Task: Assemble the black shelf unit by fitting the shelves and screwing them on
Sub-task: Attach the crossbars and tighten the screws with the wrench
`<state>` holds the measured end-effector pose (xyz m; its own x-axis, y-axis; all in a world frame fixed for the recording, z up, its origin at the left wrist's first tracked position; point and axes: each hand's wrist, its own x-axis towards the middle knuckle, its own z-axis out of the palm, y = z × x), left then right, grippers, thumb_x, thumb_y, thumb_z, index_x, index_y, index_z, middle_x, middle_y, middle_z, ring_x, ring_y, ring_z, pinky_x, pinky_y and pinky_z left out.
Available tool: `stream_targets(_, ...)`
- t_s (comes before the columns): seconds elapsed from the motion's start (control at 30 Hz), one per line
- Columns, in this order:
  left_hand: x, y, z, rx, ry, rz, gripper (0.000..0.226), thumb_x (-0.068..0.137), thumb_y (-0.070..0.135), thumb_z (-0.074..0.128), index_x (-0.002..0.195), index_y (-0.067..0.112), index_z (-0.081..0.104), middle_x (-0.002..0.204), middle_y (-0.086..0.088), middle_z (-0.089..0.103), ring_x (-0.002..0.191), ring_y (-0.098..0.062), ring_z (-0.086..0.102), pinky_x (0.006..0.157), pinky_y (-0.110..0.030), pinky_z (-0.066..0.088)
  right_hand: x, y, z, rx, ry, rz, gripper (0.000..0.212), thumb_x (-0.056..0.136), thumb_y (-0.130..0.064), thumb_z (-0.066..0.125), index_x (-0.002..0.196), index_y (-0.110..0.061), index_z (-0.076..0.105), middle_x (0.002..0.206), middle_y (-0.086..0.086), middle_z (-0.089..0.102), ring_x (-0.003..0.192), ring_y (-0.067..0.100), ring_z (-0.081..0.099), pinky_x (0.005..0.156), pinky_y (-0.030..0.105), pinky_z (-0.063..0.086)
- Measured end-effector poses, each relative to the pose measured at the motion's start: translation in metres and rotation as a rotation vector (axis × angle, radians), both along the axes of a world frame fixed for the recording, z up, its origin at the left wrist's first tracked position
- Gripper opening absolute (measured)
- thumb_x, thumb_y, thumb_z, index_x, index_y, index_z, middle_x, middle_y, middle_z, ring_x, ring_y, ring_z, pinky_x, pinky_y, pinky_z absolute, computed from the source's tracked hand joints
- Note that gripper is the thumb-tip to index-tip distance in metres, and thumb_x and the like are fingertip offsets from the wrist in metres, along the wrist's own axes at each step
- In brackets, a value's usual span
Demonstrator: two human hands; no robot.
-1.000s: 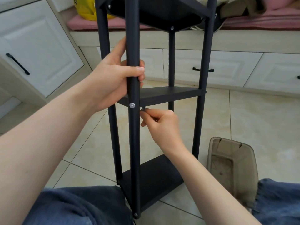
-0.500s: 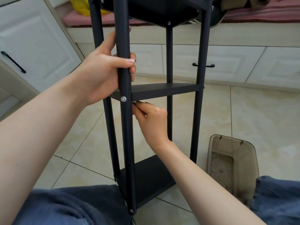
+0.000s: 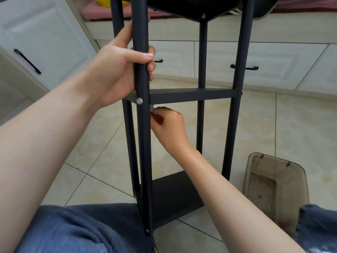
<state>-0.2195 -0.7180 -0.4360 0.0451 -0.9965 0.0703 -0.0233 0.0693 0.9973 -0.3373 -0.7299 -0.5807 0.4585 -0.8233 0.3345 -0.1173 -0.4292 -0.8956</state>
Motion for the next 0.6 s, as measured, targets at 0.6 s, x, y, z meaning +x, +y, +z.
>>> stream_targets(0.6, -0.001, 0.006, 0.0, -0.006, 0.013, 0.01, 0.062, 0.093, -0.001, 0.052, 0.145, 0.03, 0.043, 0.082, 0.0, 0.051, 0.072, -0.016, 0.053, 0.072, -0.031, 0.047, -0.031, 0.002, 0.015, 0.12, 0.055, 0.163, 0.027, 0.097, -0.011, 0.058, 0.075, -0.009, 0.073, 0.057, 0.0, 0.06, 0.05, 0.006, 0.048, 0.055, 0.011, 0.035)
